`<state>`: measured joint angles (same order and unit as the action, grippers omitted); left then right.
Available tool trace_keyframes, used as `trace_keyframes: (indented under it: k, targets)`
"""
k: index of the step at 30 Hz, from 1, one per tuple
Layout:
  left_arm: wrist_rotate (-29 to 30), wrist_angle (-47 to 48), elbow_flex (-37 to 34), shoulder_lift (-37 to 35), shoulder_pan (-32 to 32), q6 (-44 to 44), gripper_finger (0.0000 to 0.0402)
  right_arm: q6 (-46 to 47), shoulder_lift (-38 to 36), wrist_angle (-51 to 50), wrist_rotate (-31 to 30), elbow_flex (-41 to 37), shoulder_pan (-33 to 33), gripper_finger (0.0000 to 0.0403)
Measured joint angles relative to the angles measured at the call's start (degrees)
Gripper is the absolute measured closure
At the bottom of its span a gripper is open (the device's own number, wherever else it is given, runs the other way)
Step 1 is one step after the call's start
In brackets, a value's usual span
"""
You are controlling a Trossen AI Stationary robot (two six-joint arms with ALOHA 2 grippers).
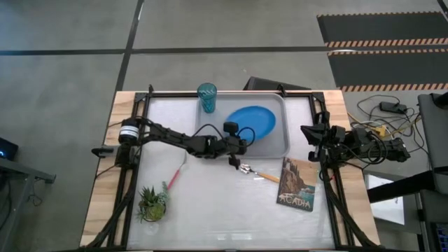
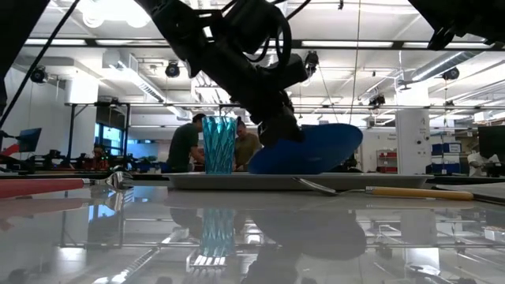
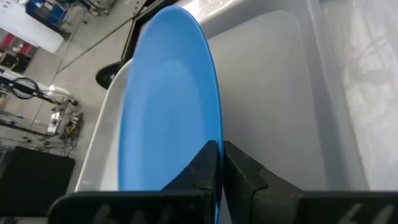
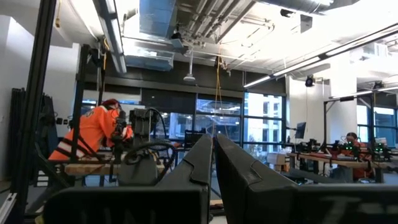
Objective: Pick and place plate/cup/fork/spoon on tray
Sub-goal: Put the blue plate on the gray serving tray
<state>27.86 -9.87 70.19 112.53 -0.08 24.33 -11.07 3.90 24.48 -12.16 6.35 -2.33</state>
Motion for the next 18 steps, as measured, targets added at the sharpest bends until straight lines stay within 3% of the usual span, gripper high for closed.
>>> trace_keyframes:
  k: [14, 18]
  targets:
    - [-2.1, -0.1, -2.6, 0.0, 0.6, -3.0, 0.04, 0.1, 0.0, 0.0, 0.0, 0.0, 0.0, 0.0394]
    - [-2.5, 0.2, -3.3, 0.0, 0.6, -4.6, 0.0378, 0.0, 0.0, 0.0, 0.0, 0.0, 0.0, 0.0394]
